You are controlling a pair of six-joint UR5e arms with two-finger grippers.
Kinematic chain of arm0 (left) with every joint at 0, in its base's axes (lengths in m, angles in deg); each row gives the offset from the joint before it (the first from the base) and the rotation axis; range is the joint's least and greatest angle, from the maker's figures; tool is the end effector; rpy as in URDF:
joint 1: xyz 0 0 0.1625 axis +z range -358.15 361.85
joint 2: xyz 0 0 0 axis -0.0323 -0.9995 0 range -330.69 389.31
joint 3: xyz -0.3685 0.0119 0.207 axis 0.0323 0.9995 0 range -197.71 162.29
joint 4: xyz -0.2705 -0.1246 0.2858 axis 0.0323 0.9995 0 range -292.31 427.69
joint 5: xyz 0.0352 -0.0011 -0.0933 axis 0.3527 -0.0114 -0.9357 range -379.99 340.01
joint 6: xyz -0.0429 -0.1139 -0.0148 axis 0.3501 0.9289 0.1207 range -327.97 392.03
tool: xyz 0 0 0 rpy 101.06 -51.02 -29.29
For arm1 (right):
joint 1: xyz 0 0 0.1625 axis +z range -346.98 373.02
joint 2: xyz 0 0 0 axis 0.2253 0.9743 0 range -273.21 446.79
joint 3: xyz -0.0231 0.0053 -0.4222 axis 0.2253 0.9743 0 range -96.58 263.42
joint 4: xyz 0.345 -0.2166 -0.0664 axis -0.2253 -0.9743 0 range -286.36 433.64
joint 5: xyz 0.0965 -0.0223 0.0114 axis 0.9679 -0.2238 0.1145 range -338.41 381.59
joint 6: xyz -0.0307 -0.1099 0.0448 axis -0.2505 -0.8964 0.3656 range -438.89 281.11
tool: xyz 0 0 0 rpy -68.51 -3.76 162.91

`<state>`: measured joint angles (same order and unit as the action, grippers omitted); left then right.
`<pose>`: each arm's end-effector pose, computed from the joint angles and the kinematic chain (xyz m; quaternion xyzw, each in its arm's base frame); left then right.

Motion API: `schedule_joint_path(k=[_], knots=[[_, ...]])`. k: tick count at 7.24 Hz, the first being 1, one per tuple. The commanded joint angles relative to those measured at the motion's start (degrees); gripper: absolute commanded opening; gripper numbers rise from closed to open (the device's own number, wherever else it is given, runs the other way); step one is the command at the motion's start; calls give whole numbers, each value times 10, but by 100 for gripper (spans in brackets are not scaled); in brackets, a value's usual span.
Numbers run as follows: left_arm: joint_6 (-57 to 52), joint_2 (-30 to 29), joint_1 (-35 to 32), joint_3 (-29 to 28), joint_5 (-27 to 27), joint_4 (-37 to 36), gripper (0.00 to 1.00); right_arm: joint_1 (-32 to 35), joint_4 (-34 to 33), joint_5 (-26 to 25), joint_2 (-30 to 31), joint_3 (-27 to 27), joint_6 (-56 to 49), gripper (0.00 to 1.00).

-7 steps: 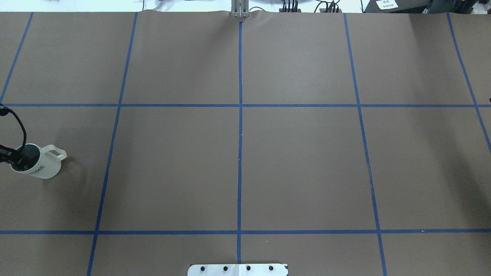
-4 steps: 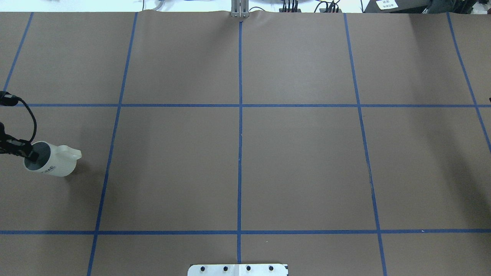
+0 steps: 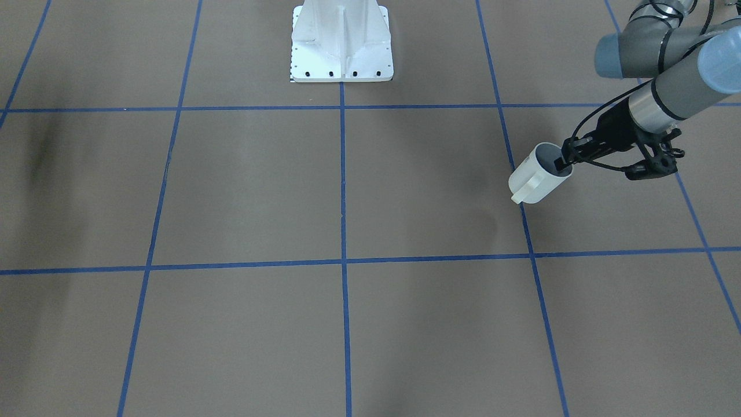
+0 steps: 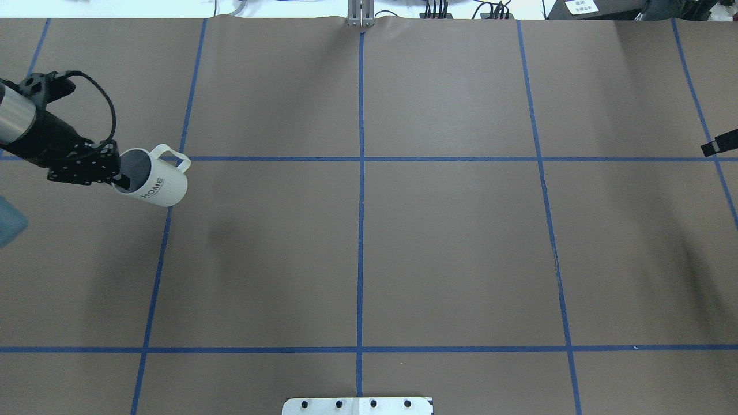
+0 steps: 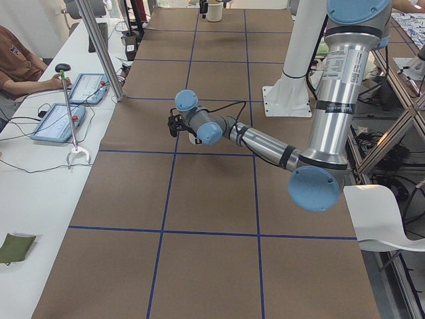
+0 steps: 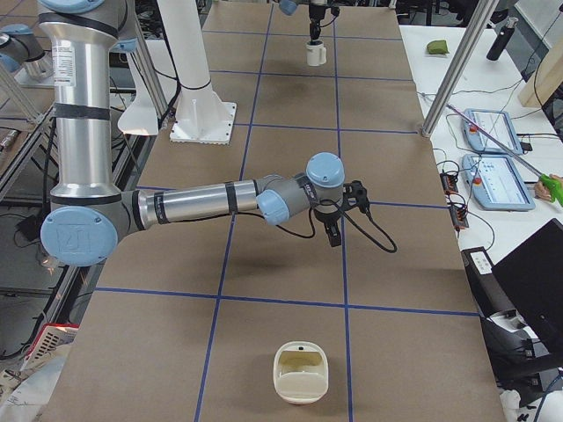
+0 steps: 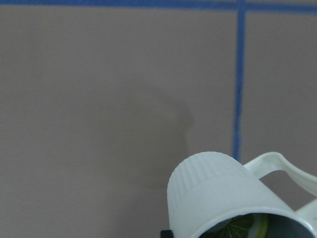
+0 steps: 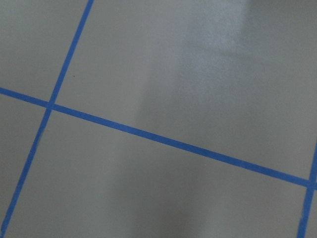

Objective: Left arm hands cup to right arm to dump lemon

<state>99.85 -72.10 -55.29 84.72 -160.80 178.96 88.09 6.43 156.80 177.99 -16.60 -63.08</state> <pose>0.2752 -0.4964 0.4031 -0.0838 0.5197 -0.0936 0.8451 -0.0859 -0.5021 0.5466 0.1444 -0.4233 -0.0979 0.8891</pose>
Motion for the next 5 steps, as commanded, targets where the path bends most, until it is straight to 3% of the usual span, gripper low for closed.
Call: schedule_joint_path(k=[1, 4, 5], knots=[[126, -126, 47, -20, 4, -54, 0, -53, 97, -27, -16, 0, 80, 100], [160, -363, 107, -135, 84, -221, 0, -190, 231, -181, -77, -5, 215, 100], [182, -405, 112, -179, 84, -227, 0, -216, 258, -218, -94, -8, 228, 100]])
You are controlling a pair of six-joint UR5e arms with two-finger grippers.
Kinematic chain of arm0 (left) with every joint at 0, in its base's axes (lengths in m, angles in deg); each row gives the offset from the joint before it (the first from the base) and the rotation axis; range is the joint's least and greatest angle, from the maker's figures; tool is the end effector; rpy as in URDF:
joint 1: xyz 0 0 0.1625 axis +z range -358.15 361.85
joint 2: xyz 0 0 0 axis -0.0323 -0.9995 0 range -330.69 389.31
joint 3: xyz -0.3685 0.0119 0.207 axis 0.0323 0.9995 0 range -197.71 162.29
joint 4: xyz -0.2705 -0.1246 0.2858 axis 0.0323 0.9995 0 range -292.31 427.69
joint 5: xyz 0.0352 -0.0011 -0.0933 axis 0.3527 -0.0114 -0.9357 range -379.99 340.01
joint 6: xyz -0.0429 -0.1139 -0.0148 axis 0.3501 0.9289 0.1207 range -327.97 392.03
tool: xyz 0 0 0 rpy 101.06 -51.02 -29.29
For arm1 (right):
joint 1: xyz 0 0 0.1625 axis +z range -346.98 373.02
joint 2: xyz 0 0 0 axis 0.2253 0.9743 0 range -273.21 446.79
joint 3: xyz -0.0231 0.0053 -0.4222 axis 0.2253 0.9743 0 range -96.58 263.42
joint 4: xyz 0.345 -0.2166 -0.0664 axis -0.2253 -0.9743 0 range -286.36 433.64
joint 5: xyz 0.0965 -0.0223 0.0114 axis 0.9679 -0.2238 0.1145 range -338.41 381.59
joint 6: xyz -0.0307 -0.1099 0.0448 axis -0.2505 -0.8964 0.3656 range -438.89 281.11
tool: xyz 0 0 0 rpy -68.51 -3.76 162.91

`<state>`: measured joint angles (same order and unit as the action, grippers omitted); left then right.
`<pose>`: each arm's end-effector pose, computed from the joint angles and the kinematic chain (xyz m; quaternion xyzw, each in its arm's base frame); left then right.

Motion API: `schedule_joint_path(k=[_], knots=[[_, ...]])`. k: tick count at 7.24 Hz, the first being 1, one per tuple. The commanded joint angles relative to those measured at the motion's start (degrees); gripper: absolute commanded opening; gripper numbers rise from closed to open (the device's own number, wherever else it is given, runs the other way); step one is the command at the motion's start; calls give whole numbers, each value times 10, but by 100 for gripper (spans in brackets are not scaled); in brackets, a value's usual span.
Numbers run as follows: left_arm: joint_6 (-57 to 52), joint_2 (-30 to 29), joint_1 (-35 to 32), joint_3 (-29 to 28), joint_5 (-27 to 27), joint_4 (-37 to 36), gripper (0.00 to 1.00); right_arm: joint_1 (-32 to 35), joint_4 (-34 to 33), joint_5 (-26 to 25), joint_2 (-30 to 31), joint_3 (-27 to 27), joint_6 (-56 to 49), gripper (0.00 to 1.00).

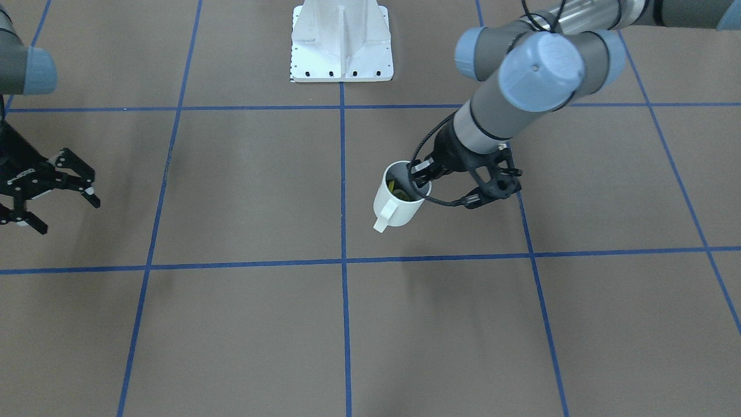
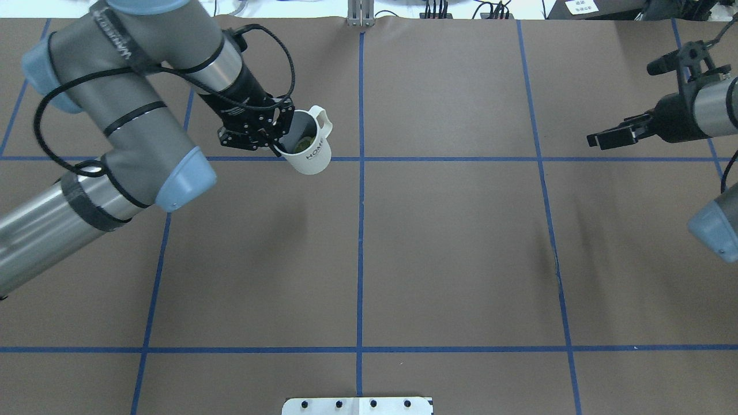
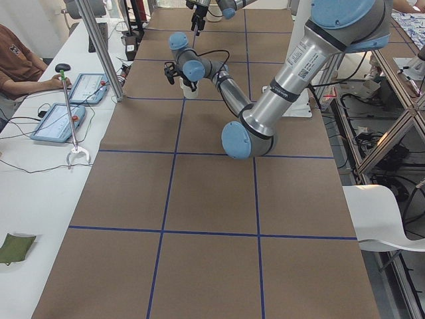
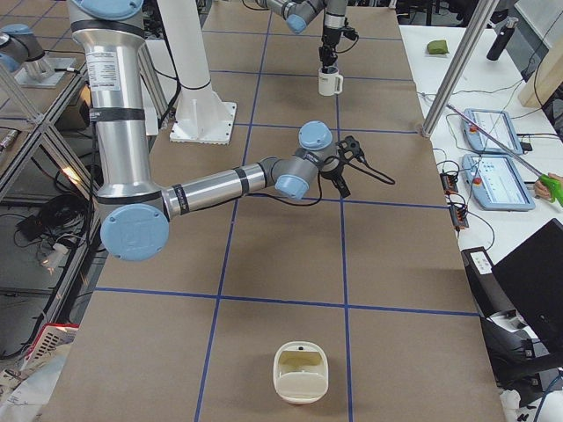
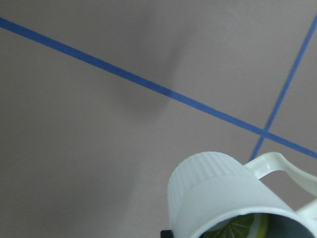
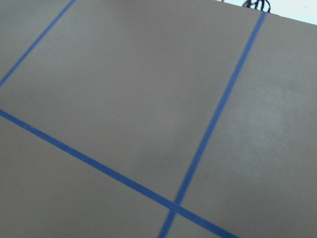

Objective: Left arm hands cup to right arm to dump lemon

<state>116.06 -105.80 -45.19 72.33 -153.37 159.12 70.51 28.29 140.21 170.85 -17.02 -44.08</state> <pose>0.4469 -0.5518 0.1727 -0.1398 0.4803 -0.1626 0.8505 -0.2386 -0.5131 0.4378 0.2915 -0.4500 -0.1087 0.8371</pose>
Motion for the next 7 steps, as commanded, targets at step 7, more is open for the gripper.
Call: schedule_joint_path(k=[7], knots=[[110, -165, 19, -155, 5, -30, 0, -359, 48, -551, -100, -56, 52, 100]])
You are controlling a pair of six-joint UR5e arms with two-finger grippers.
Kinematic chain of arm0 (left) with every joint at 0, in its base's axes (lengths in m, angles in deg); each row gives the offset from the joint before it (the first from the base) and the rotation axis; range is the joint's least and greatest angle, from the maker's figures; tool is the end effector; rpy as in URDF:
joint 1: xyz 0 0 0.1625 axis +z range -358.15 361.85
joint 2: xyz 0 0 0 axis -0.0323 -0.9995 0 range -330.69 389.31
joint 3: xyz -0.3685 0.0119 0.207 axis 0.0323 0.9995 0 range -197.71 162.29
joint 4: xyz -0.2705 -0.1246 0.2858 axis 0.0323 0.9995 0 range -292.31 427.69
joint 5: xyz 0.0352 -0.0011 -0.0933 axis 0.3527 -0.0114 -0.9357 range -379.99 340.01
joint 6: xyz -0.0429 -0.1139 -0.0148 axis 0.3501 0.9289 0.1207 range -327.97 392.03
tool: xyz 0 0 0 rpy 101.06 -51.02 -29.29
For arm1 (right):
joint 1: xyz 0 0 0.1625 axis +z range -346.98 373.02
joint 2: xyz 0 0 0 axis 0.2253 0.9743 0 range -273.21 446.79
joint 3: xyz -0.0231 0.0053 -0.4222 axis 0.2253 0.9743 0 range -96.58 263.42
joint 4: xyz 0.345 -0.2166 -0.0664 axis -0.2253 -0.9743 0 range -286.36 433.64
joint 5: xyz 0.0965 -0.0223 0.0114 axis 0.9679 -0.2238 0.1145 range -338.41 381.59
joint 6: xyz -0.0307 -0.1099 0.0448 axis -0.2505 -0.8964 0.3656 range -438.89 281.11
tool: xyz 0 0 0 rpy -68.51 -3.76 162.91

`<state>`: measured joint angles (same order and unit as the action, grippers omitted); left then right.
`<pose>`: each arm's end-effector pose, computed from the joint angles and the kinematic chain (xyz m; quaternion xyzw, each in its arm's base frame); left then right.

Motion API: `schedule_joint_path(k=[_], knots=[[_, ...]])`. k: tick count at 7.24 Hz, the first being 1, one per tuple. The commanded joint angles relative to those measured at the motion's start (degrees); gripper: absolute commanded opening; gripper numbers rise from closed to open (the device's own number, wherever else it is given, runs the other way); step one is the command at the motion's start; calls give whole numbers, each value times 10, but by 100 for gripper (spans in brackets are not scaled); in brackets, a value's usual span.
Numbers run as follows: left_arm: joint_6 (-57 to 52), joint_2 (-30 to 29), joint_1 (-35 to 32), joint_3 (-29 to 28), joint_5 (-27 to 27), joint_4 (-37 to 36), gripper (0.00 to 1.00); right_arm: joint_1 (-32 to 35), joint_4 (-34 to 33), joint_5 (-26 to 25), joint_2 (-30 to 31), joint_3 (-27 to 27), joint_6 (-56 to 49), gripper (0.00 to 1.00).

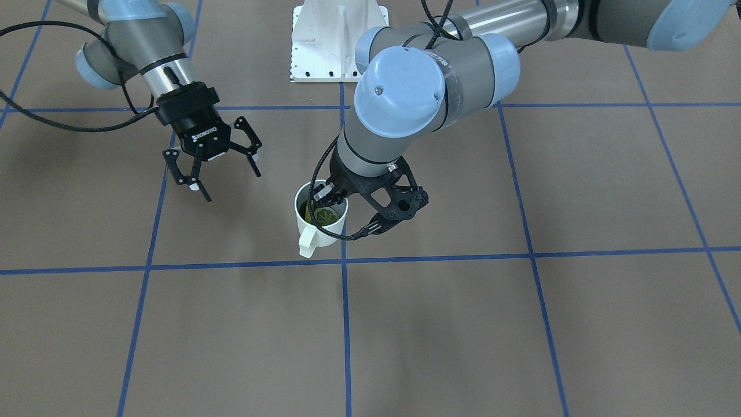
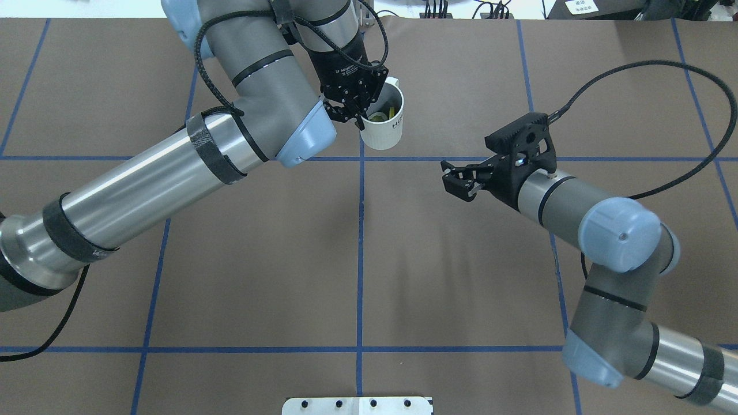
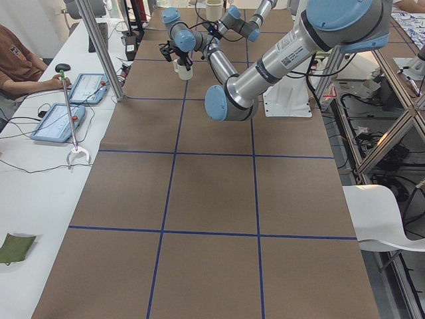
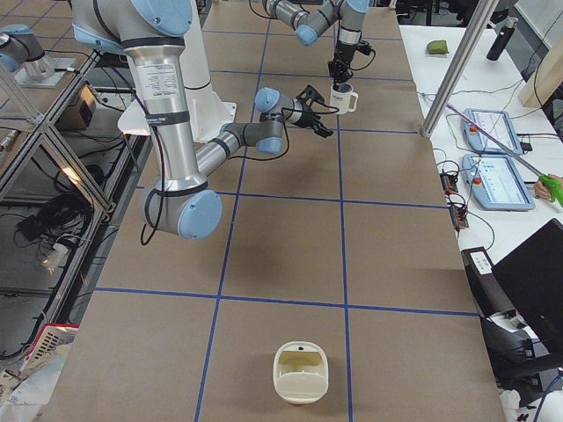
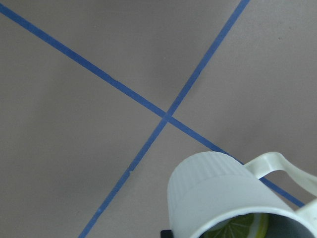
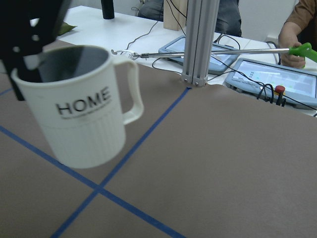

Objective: Left arm hands cup to right arm to dump lemon

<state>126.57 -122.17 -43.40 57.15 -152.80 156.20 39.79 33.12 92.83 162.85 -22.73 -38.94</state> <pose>0.5104 -0.5858 0.0752 -0.1927 0.4504 -0.2360 0.8392 -0.4329 -0.4119 0.3000 0.4904 -0.4170 -0.0508 0.7636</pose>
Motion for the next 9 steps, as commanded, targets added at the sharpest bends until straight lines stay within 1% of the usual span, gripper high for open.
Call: schedule_joint_path(k=[1, 3, 5, 6, 7, 8, 9], knots=[[26, -1, 2, -1, 0, -5, 0, -78, 0, -104, -36, 5, -1, 100], [62, -5, 3, 2, -3, -6, 0, -117, 1, -185, -55, 7, -1, 100], [90, -6, 10, 10, -3, -10, 0, -121, 1, -201, -65, 11, 0, 100], [104, -6, 12, 16, -17, -19, 0, -122, 1, -214, -66, 12, 1, 100], [122, -5, 16, 28, -24, -19, 0, -122, 0, -226, -80, 19, 20, 99], [136, -5, 25, 38, -25, -19, 0, -122, 1, -240, -88, 43, 45, 100], [141, -3, 33, 40, -24, -19, 0, -122, 1, -245, -88, 46, 46, 100]])
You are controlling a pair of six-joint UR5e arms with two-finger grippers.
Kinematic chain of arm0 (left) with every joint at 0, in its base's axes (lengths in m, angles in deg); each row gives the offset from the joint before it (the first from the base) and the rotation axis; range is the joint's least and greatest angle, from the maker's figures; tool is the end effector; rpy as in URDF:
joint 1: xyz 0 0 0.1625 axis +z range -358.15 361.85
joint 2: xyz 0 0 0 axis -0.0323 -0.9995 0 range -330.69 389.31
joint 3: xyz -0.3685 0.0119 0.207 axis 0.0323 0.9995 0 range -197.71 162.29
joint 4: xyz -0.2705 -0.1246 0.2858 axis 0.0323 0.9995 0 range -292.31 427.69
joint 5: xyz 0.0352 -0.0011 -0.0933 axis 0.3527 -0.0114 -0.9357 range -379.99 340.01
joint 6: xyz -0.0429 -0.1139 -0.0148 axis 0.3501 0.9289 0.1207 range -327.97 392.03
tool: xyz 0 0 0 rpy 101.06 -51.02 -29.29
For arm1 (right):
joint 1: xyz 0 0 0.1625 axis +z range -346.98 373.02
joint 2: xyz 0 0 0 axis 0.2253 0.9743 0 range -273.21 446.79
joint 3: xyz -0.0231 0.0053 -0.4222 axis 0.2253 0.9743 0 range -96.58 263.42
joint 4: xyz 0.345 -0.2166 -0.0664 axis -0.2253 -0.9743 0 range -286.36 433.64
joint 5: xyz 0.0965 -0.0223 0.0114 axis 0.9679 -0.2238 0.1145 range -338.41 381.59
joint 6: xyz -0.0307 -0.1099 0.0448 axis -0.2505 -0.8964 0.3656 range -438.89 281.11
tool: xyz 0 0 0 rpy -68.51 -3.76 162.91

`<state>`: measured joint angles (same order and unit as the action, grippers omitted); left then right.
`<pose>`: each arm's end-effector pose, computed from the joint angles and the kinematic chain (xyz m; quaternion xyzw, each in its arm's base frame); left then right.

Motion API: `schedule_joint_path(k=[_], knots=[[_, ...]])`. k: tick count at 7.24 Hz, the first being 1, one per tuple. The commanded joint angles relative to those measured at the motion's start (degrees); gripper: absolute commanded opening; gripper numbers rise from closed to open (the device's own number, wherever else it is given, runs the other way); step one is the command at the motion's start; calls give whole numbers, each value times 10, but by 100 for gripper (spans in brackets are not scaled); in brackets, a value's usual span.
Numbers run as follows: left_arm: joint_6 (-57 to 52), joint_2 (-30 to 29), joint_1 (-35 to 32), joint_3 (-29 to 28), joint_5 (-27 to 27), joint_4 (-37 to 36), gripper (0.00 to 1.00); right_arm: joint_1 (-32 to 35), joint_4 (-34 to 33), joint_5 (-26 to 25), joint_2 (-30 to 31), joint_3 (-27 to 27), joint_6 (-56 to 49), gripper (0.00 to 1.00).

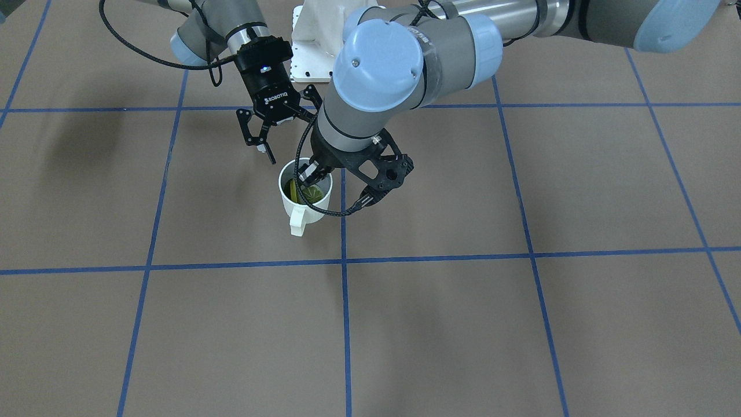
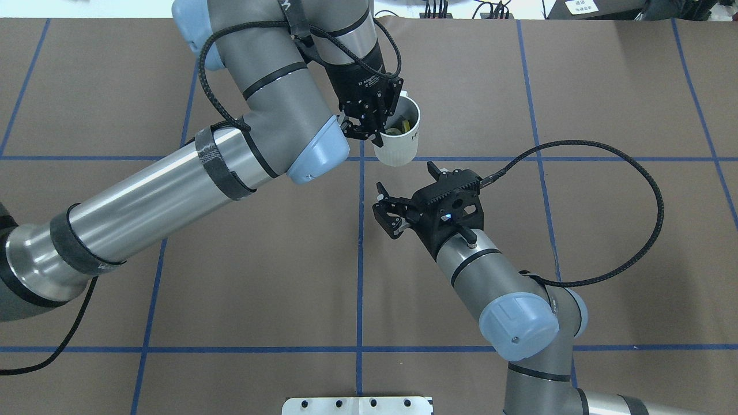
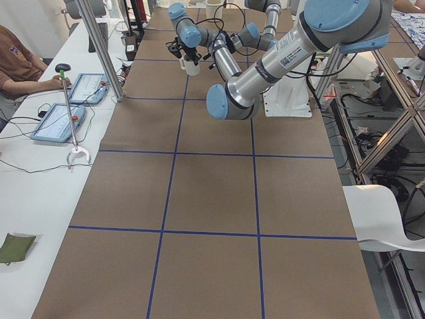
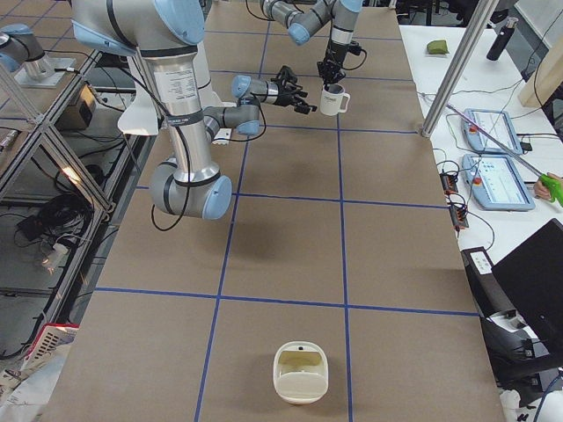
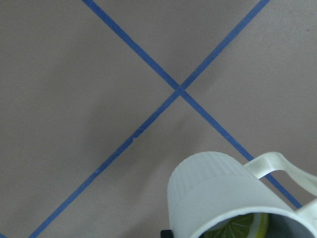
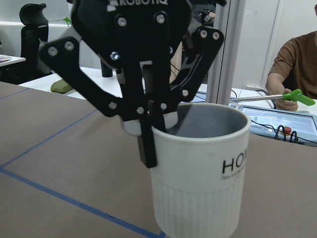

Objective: Left arm hands cup to right arm to dump lemon

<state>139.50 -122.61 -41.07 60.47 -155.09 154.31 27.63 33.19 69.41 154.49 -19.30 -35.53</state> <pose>0.5213 -0.5481 0.0485 -0.2627 0.4348 -0.2950 0.8093 -0.5071 -0.3550 0.2389 0.5489 -0.4046 0.0423 0.7302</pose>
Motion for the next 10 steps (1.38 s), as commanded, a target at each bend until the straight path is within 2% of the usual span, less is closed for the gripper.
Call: schedule_joint_path(k=[1, 10], knots=[[16, 1, 12, 14, -1, -1, 0, 1, 0, -14, -5, 12, 12, 100], [20, 3, 26, 39, -1, -23, 0, 1, 0, -54, -5, 19, 16, 100]])
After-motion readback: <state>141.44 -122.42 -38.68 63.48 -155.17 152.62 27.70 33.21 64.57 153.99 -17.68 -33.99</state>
